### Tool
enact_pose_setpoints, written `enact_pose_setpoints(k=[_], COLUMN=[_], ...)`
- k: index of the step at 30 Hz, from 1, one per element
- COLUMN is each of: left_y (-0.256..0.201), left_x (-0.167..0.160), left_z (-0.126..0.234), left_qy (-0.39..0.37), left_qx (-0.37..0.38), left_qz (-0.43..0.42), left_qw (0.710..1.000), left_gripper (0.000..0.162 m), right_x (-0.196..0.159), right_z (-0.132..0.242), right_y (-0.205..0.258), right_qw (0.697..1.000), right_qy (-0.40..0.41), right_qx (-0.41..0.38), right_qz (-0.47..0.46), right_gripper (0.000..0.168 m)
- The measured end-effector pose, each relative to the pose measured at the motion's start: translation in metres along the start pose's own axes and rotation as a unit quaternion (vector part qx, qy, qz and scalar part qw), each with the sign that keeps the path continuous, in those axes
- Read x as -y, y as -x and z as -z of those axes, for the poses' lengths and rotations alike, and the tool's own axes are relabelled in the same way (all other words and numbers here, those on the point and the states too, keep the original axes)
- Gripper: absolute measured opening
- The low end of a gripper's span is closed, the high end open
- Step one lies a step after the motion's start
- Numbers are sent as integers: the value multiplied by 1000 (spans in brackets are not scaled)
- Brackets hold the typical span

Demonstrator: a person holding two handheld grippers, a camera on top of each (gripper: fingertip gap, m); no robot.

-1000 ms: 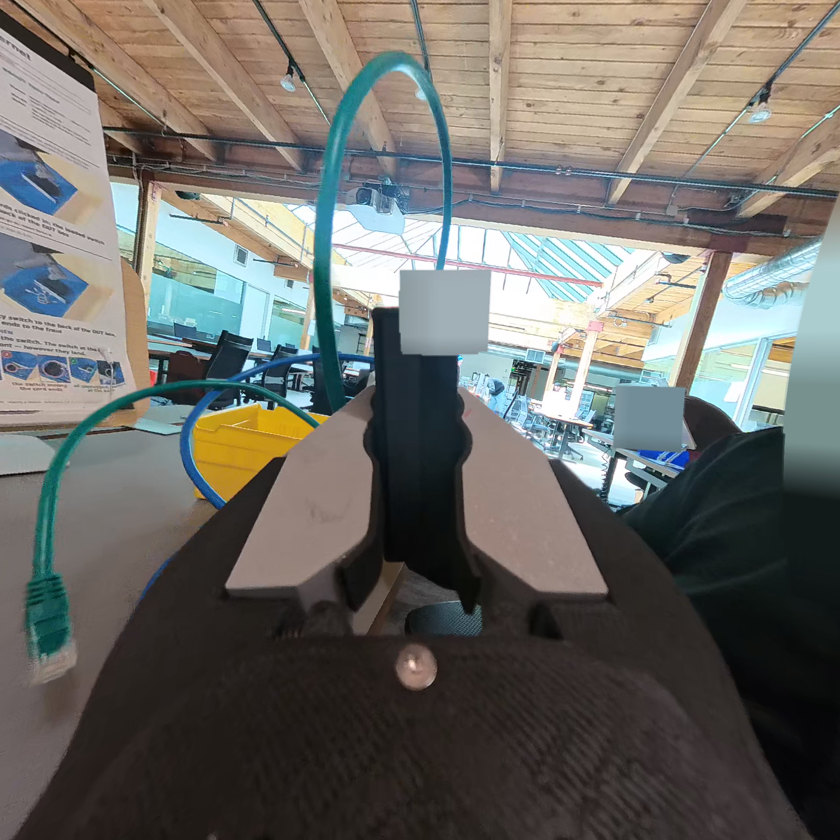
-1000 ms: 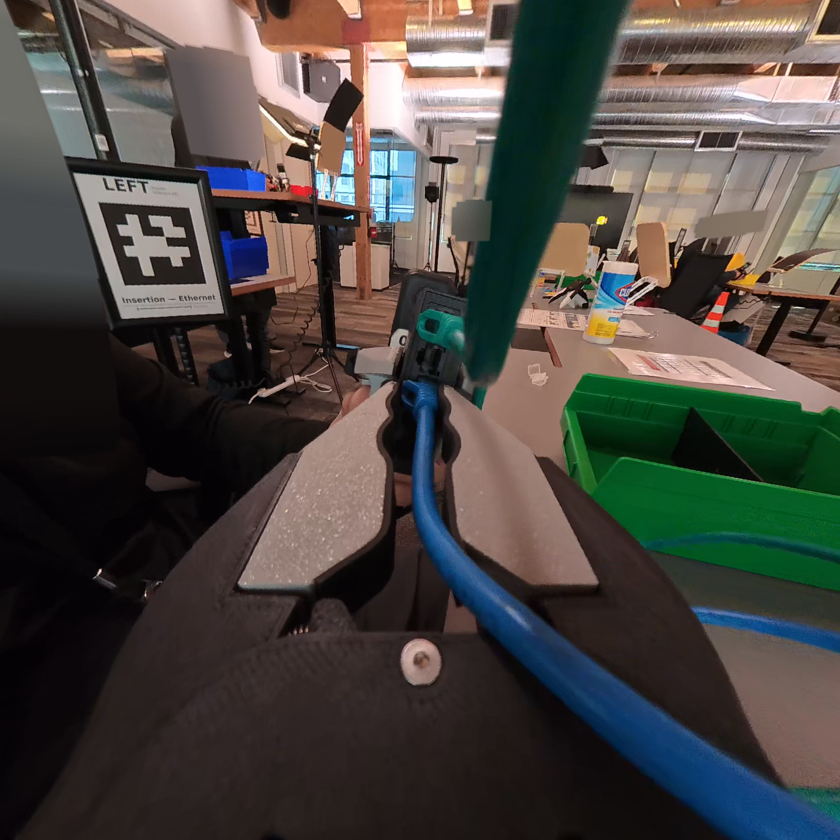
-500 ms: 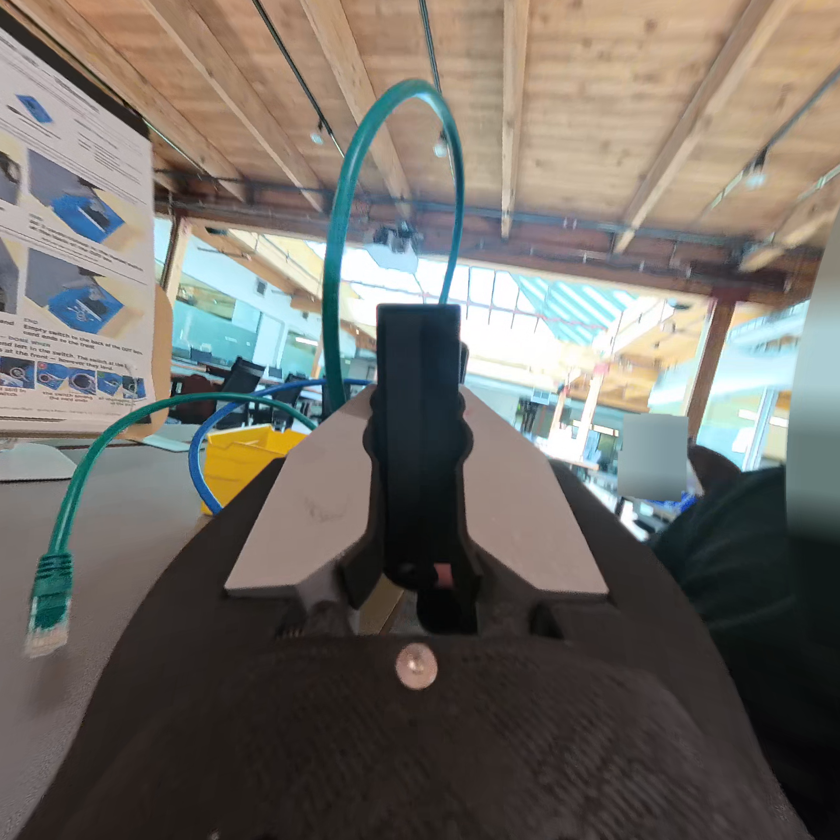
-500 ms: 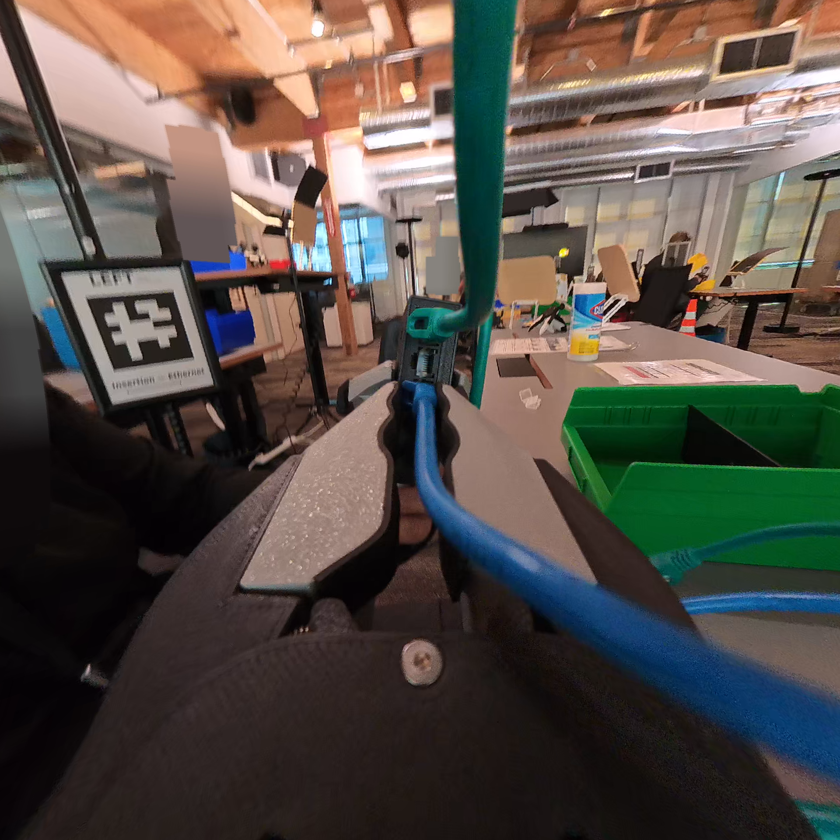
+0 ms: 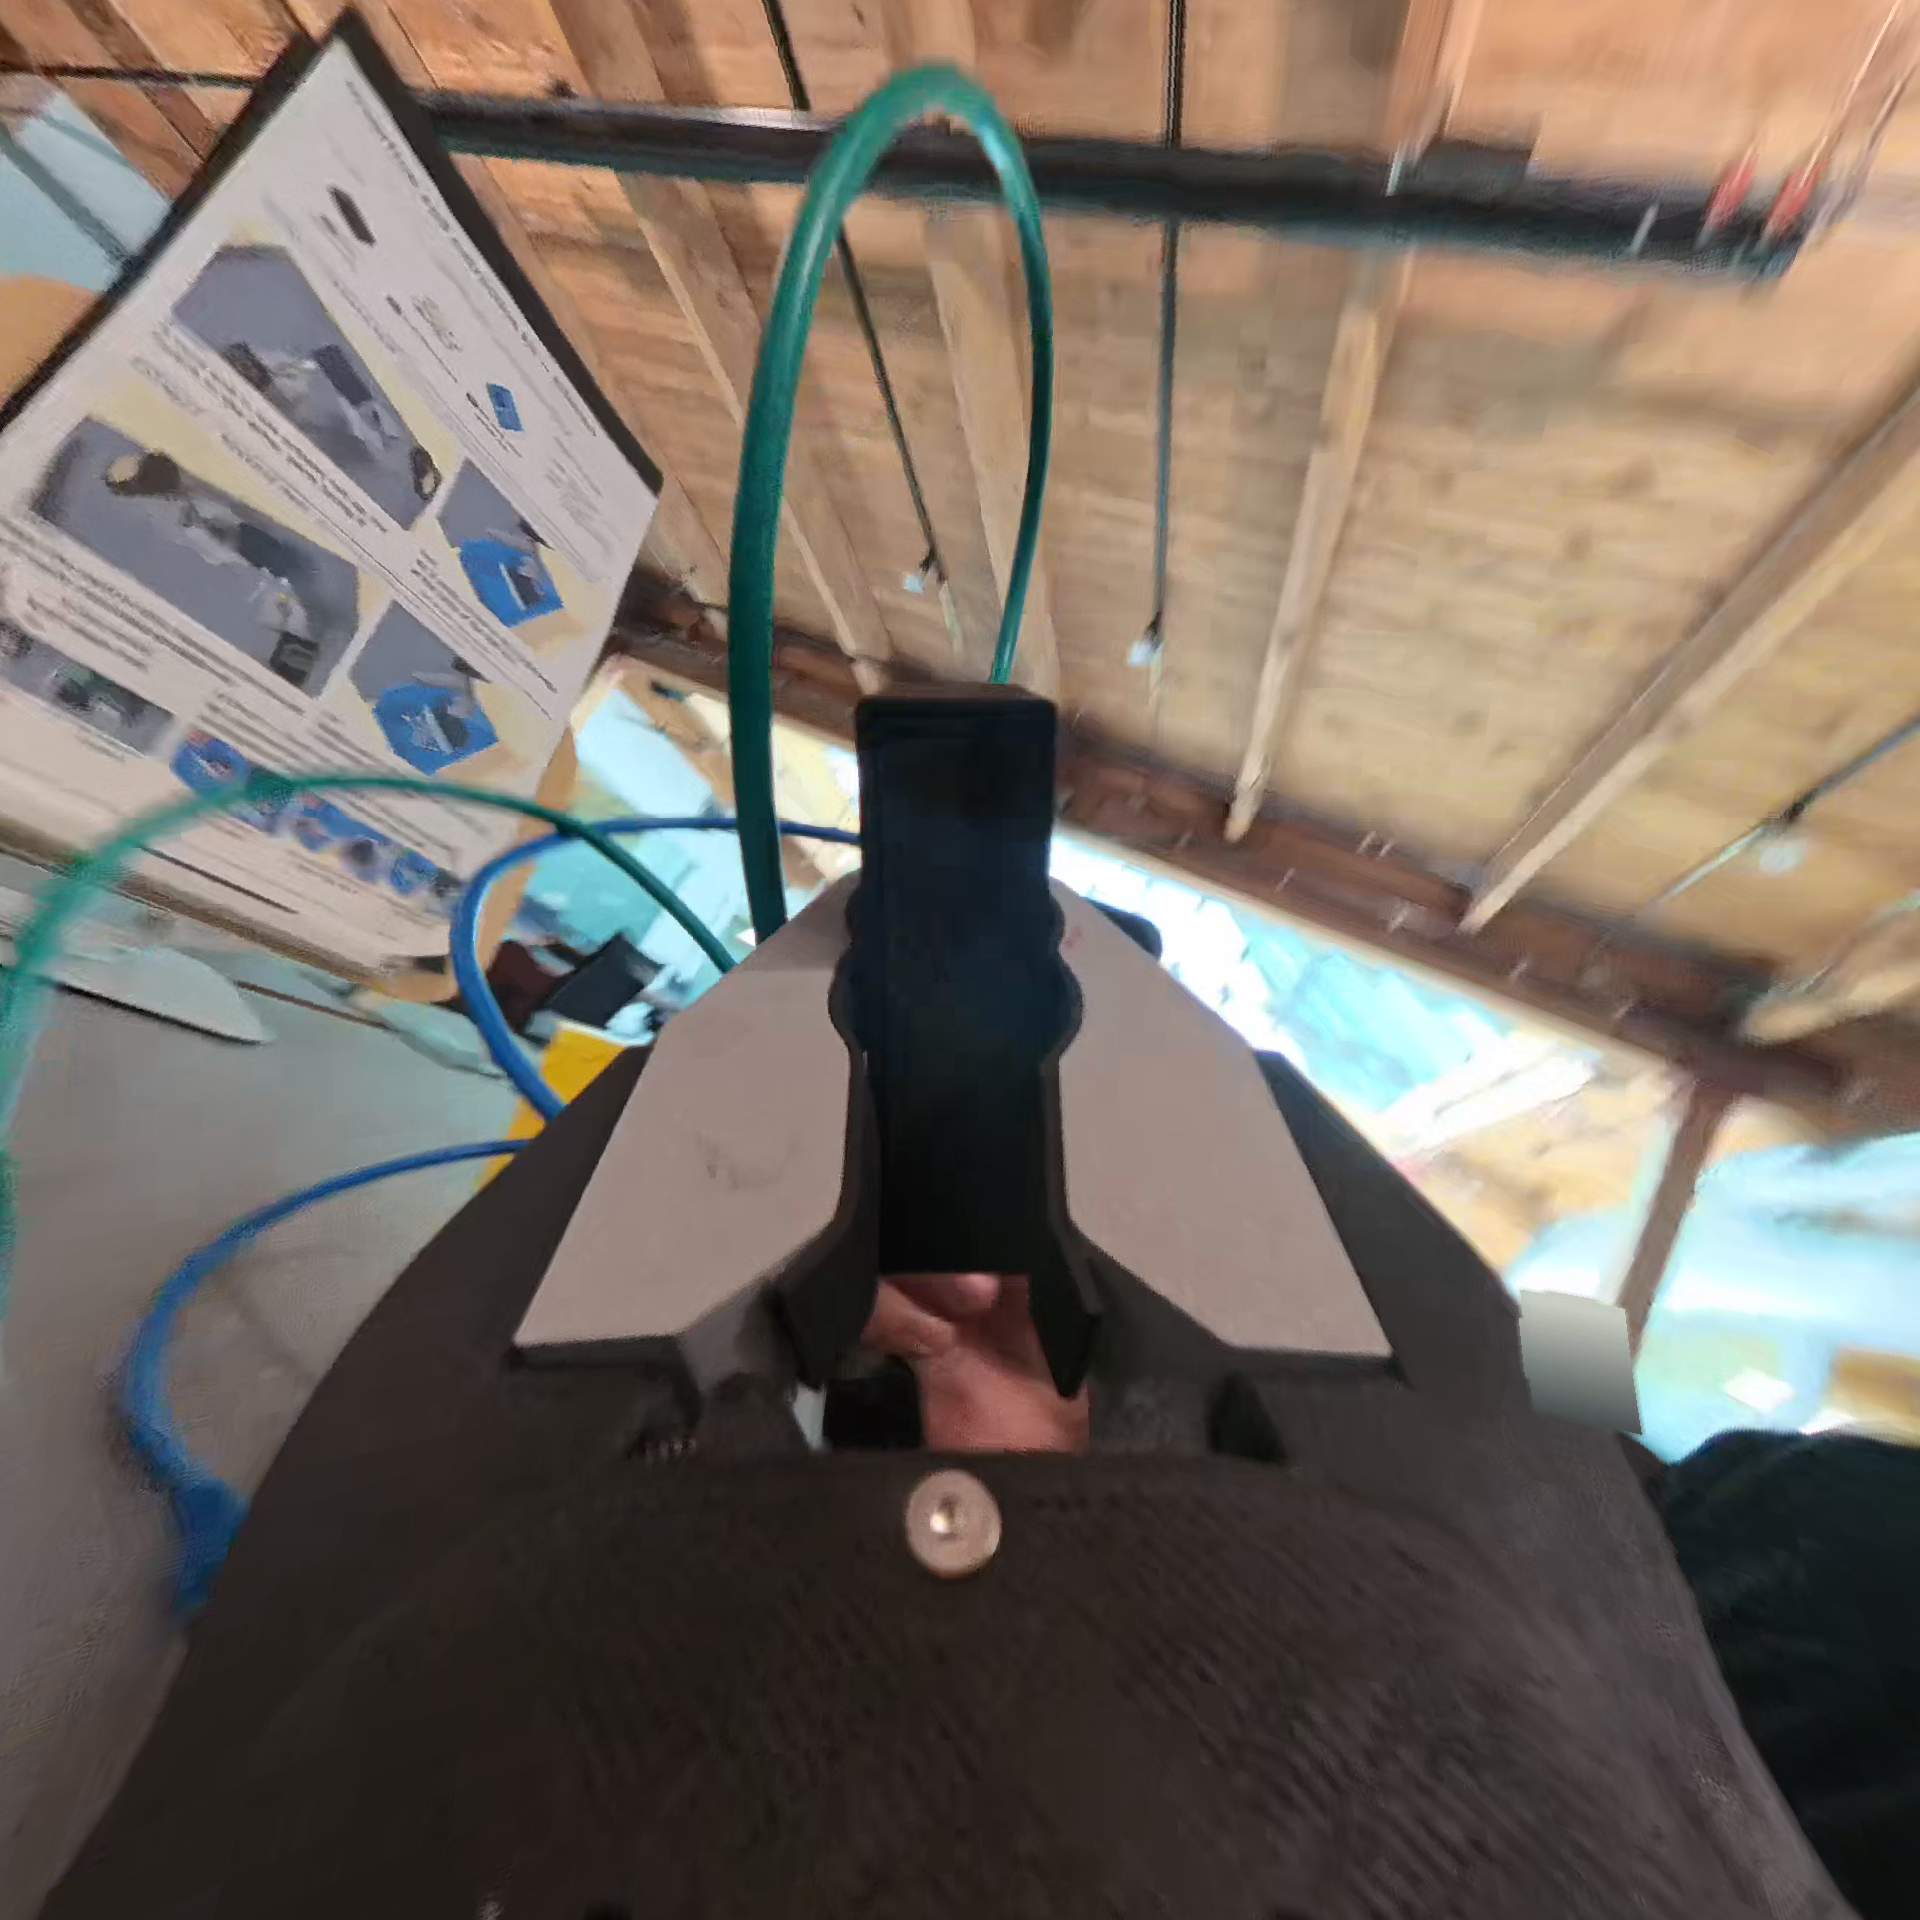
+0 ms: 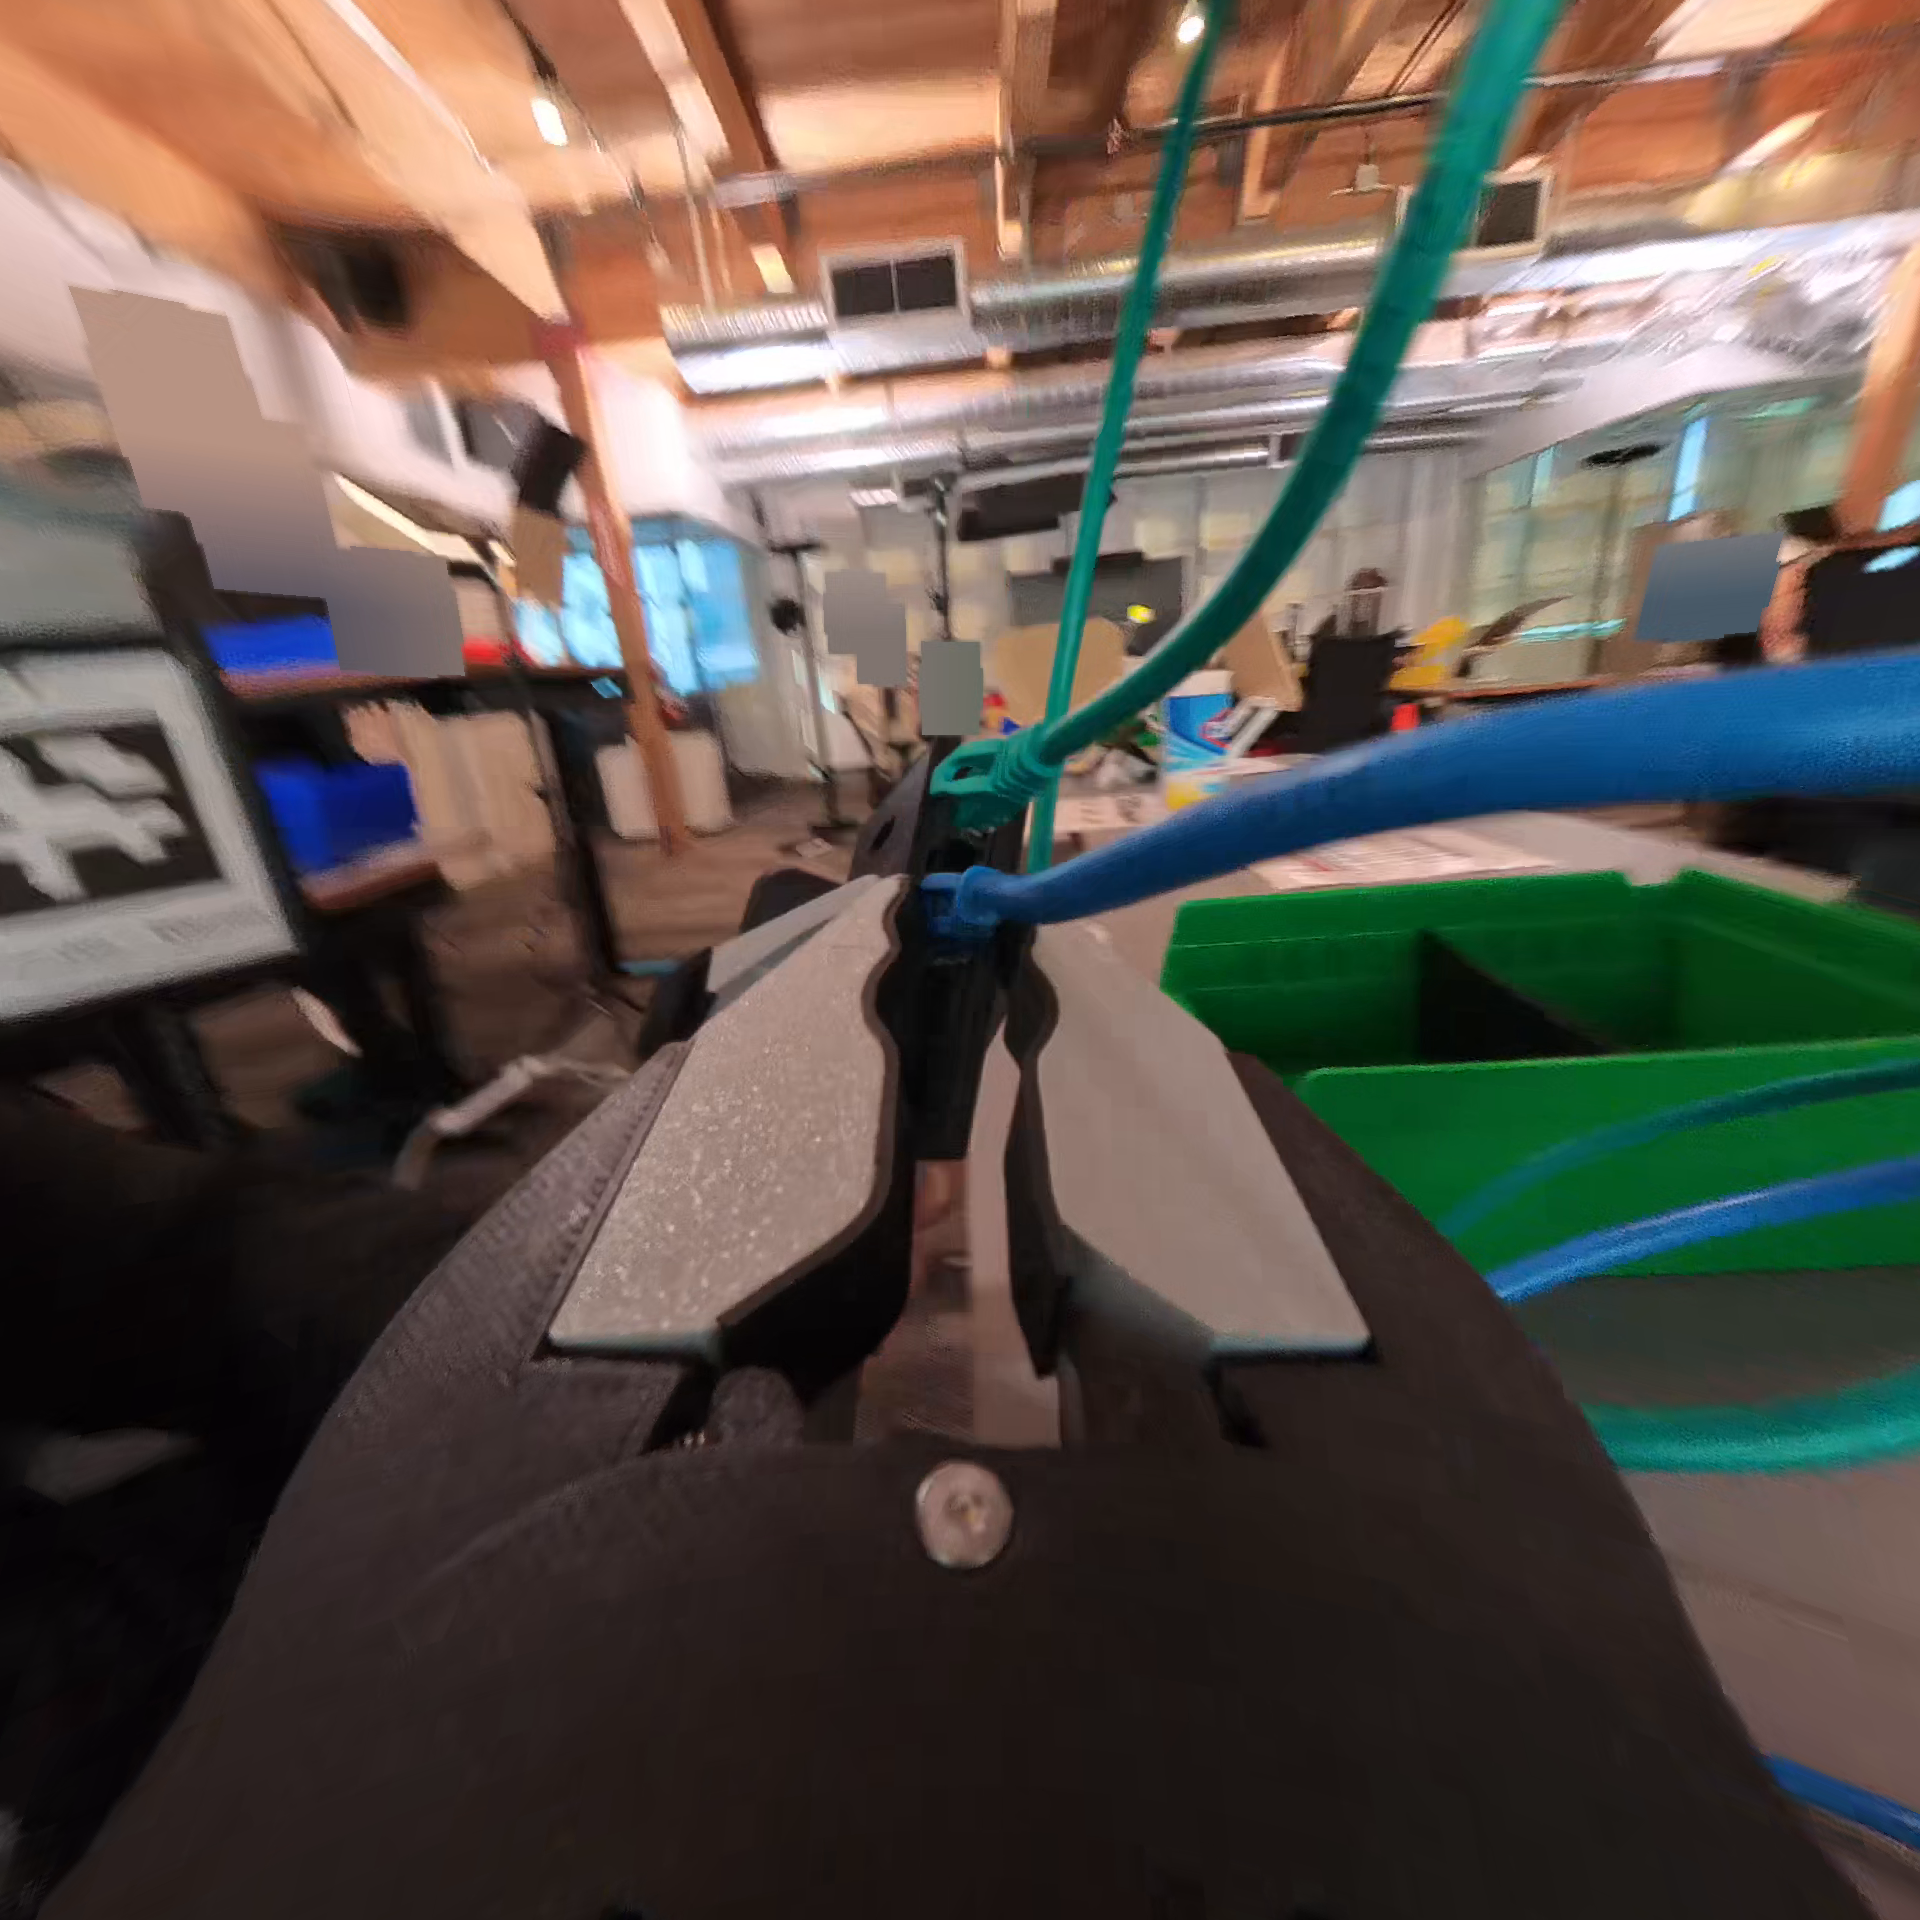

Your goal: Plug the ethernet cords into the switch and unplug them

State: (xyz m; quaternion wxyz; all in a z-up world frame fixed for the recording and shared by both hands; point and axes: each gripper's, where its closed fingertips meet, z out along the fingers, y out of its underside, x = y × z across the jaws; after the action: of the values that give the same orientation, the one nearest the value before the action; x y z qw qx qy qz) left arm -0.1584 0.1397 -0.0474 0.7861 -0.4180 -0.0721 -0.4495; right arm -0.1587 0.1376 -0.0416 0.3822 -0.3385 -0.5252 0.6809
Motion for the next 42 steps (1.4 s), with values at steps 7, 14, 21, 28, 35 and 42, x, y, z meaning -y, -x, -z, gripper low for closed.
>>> enact_pose_setpoints(k=[7, 14, 21, 28, 35, 42], left_y=[-5, 3, -1, -21, -23, -25], left_x=[4, 0, -2, 6, -3, -21], left_z=[-1, 0, -5, -13, -15, -12], left_qy=[-35, -41, 0, 66, 128, 198], left_qx=[-66, -46, -26, -27, -33, -77], left_qz=[96, 102, 28, -124, -136, -80], left_qw=[993, 993, 999, 990, 982, 974], left_gripper=[27, 27, 27, 27, 27, 27], right_x=[7, 0, -1, 9, 10, 14], right_z=[-3, -2, 2, 13, 19, 23], right_y=[5, -2, 5, 11, 14, 20], right_qw=[998, 998, 996, 992, 988, 993], right_qy=[17, 11, 21, 37, 56, 71], right_qx=[7, 23, 47, 84, 110, 94], right_qz=[62, -64, -80, -91, -93, -3], right_gripper=[11, 13, 23, 13, 10, 10])
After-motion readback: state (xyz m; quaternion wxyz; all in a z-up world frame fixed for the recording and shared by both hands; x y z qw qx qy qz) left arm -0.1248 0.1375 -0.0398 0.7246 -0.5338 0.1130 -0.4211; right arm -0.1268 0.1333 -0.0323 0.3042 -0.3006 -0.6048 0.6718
